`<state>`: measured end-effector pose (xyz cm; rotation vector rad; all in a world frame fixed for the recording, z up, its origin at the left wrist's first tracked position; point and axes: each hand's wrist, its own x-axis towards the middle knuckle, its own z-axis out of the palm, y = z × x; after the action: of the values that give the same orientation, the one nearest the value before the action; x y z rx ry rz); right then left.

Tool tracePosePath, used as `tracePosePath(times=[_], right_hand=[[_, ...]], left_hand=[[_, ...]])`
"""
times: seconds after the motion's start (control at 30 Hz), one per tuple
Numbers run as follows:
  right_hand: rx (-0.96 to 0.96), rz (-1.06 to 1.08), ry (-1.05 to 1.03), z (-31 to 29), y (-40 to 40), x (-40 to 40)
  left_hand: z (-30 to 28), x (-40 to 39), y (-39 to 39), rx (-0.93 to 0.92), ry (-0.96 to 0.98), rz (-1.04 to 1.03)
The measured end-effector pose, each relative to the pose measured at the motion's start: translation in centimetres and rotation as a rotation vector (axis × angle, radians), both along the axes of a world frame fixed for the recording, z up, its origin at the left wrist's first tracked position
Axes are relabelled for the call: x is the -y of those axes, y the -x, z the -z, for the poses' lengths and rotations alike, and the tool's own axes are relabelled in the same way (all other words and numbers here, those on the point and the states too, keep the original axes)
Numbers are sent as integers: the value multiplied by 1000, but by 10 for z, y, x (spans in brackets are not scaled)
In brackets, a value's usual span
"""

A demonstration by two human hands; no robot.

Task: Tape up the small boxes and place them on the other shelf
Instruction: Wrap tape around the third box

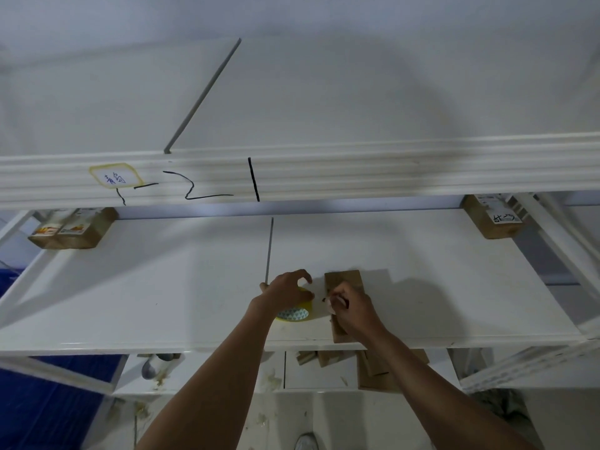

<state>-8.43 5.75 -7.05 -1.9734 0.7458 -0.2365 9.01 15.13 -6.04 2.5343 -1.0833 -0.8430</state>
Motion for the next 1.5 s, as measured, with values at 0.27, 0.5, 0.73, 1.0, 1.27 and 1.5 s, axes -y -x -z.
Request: tracePosePath(times=[0.27, 0.5, 0.73, 1.0, 1.27, 1.5], right_hand=[[71, 276, -224, 6, -3, 4], [114, 318, -271, 3, -4, -4], [125, 378, -164, 8, -4, 0], [331, 628, -282, 4, -30, -2], [315, 586, -112, 26, -42, -26], [276, 515, 5, 24, -41, -25]], left_hand=[[-10, 7, 9, 53, -82, 121], [3, -1, 11, -10, 66, -15], [5, -4, 15, -14, 96, -63], [6, -2, 20, 51, 101, -60], [9, -5, 19, 47, 119, -95], [14, -8, 18, 32, 156, -111]])
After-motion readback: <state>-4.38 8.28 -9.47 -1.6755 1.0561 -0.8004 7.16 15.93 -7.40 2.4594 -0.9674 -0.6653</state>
